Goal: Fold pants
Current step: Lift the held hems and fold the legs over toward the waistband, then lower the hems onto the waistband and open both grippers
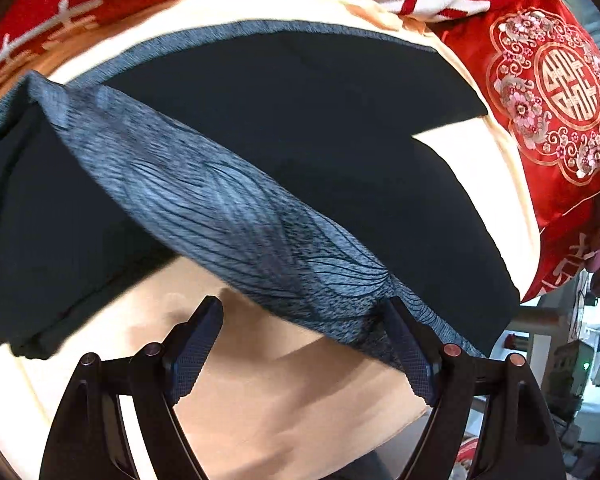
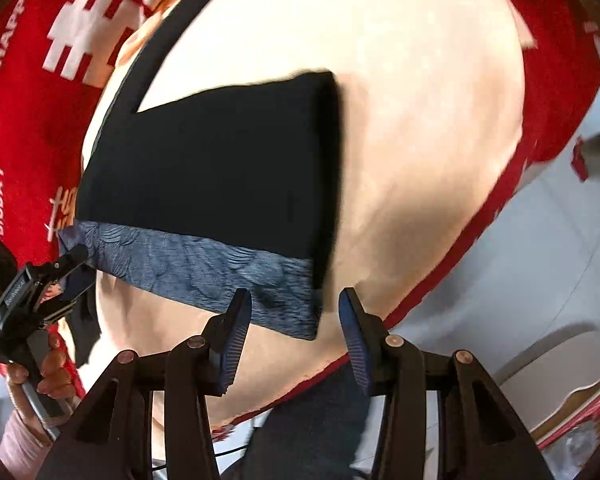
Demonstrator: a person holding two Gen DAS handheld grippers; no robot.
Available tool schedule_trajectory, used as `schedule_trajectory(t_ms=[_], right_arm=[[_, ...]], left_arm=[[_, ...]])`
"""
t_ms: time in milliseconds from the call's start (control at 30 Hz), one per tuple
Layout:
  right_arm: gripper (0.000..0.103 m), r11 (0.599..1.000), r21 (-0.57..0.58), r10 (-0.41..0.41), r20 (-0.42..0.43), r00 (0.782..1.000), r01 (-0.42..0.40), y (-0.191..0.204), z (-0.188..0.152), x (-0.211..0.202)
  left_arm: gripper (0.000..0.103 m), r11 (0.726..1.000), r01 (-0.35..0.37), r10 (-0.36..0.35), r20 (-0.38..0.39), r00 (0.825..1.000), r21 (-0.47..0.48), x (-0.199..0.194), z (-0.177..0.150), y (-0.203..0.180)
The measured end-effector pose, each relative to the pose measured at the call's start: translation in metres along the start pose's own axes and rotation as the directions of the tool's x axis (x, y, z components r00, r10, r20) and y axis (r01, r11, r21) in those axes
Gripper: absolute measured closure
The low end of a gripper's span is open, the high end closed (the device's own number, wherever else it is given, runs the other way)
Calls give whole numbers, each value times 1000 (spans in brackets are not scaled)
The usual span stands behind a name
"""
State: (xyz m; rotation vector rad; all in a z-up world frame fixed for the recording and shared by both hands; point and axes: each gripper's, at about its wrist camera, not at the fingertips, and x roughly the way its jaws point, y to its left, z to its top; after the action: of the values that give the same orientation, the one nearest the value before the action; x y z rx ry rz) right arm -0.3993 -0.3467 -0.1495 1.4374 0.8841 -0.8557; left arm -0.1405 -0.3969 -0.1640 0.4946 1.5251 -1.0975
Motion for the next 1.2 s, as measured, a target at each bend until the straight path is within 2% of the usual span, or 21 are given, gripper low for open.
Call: schedule_trajectory(t_ms=[100, 167, 200, 267, 300, 333, 367, 500, 600, 733, 867, 933, 967, 1033, 1133, 1167, 1200], right_arm=[[54, 996, -10, 91, -34, 995, -91, -9, 2, 7], [54, 991, -29, 130, -86, 988, -133, -7, 8, 15], [61, 989, -29, 139, -103, 985, -143, -8, 9, 14], [85, 981, -24, 186, -142, 972, -192, -6, 16, 11], [87, 981, -41, 180, -148, 972, -188, -1, 19, 6], [88, 979, -70, 179, -152, 972, -191, 7, 23, 0], [88, 974, -98, 189, -150, 970, -205, 17, 30, -10], [89, 947, -183, 245, -120, 962, -264, 56, 63, -47], [89, 925, -240, 281, -87, 956, -294, 85, 103, -71], [89, 900, -304, 309, -65, 949, -313, 124, 165, -85], [89, 877, -386, 288, -51, 956, -285, 164, 240, -81], [89, 870, -414, 270, -52, 961, -267, 178, 270, -73], [88, 868, -433, 245, -52, 968, -243, 189, 288, -61], [87, 870, -446, 201, -67, 977, -209, 198, 314, -40], [81, 883, -452, 105, -66, 992, -124, 208, 337, -14], [69, 883, -460, 78, -58, 995, -96, 212, 341, -9], [46, 879, -472, 60, -41, 997, -72, 215, 342, -8]], left_arm=[[19, 1000, 24, -23, 15, 1000, -17, 3, -4, -6], [19, 998, 62, -61, 27, 998, -29, 0, -3, -8], [20, 996, 76, -74, 37, 997, -43, -1, -3, -10], [41, 994, 85, -82, 51, 995, -70, -5, -2, -12], [57, 994, 77, -73, 49, 996, -83, -6, 0, -15], [64, 993, 75, -70, 51, 996, -91, -10, 2, -14], [65, 992, 80, -74, 61, 995, -101, -15, 4, -14], [65, 988, 107, -94, 113, 989, -115, -41, 20, -21], [65, 990, 108, -93, 156, 983, -94, -59, 41, -31], [65, 990, 98, -75, 203, 976, -101, -69, 82, -33], [64, 991, 72, -38, 270, 962, -116, -79, 131, -31], [48, 992, 14, 21, 287, 958, -122, -79, 153, -28], [43, 992, -18, 54, 297, 953, -122, -80, 160, -26], [28, 990, -64, 100, 314, 944, -122, -85, 168, -23], [28, 985, -113, 149, 318, 936, -128, -92, 166, -12], [28, 982, -136, 171, 305, 937, -134, -91, 162, -8], [28, 977, -160, 194, 289, 937, -138, -89, 158, -3]])
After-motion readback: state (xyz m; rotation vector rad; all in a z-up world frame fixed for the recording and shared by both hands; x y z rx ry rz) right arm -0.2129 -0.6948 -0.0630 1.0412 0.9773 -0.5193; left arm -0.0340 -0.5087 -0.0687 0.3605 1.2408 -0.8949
